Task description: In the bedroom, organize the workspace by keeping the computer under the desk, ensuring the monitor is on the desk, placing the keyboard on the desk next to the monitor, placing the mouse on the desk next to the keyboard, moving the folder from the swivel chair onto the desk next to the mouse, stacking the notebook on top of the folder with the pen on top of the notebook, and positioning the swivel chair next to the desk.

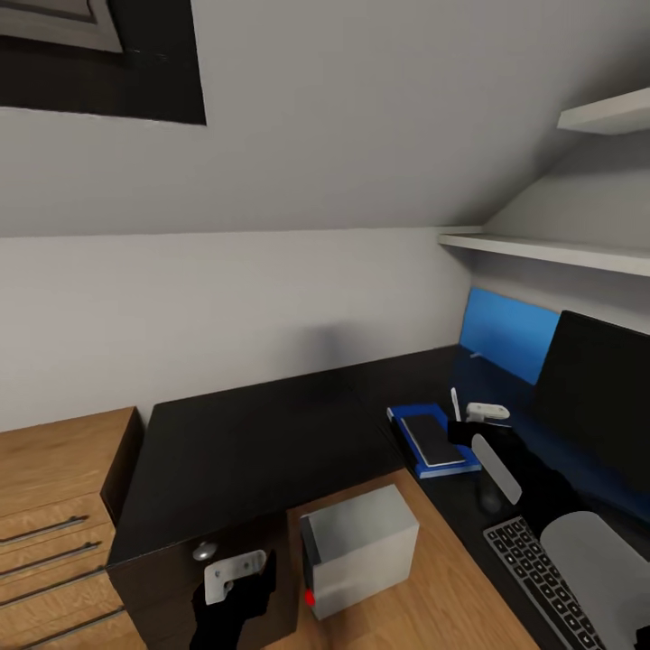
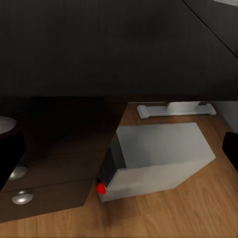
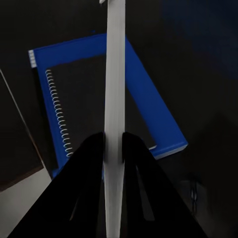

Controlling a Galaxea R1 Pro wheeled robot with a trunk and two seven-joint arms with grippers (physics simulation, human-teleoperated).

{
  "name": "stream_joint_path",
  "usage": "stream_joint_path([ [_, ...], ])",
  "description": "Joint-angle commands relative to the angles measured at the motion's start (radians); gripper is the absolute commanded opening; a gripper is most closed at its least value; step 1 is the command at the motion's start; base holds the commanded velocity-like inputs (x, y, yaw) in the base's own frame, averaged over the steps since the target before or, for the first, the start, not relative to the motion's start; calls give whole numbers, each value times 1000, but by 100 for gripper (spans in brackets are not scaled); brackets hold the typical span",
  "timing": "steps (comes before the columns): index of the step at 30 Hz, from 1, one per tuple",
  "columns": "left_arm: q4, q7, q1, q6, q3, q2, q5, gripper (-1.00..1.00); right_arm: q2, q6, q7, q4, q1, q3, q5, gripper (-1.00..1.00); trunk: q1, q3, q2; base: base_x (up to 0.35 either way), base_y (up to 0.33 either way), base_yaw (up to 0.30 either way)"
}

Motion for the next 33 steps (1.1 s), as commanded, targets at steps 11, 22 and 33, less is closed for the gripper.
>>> stream_joint_path([
  [11, -2, 6, 0, 7, -1, 0, 8, 100, -1, 2, -7, -1, -1, 7, -13, -100, 0, -1, -1, 56, 0, 0],
  [22, -2, 6, 0, 7, -2, 0, 8, 100, -1, 4, 6, 21, -1, 38, -14, -100, 0, -1, -1, 136, 0, 0],
  [33, -2, 6, 0, 8, -5, -3, 8, 100, 0, 5, 31, 67, -3, 40, -13, -100, 0, -1, -1, 9, 0, 0],
])
